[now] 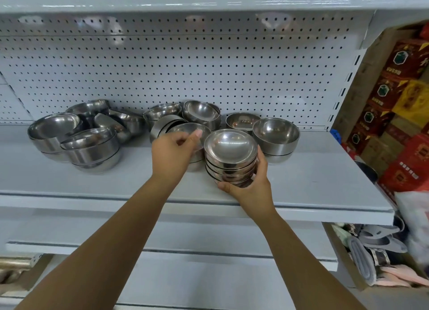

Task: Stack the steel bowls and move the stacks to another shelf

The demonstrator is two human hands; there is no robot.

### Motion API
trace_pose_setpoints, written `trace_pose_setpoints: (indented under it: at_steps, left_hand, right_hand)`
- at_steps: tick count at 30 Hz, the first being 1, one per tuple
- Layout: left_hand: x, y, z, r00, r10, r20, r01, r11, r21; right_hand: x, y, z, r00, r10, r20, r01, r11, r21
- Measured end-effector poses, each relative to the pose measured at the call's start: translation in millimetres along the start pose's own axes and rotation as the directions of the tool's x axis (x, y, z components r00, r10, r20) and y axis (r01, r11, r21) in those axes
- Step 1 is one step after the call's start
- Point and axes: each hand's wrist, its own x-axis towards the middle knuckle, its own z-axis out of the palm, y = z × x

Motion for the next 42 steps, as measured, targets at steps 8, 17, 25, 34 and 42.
trace_pose_setpoints:
  at_steps: [8,17,25,34,42]
  left_hand:
    - [79.4,-16.8,-0.3,0.976,0.149,0.16,-0.178,0.967,0.184]
    - [174.6,-32.4,11.2,0.79,0.149,0.595,-0.431,0.825,0.365]
    - [204.7,-45.6,14.3,0.679,0.217,0.701,-0.515,0.821,0.245]
    - [208.1,-45.5,20.4,0.705,0.287,0.648,-0.478,0.868,0.135]
    - [178.0,-7.8,-4.8,0.707,0.516,0.484,-0.552,0.83,-0.078]
  right_hand:
    - [6.4,1.3,4.0,0.996,-0.002,-0.086,0.0,1.0,-0.022]
    - [13.1,-3.3,10.0,0.982,0.04,-0.187,-0.051,0.997,-0.055]
    - [11.0,-7.3,19.5,0.976,0.044,-0.213,-0.068,0.992,-0.105]
    - [9.8,-4.5,24.9,0.974,0.037,-0.224,-0.069,0.988,-0.139]
    - [9.5,-4.8,24.9,0.97,0.041,-0.24,-0.077,0.986,-0.145]
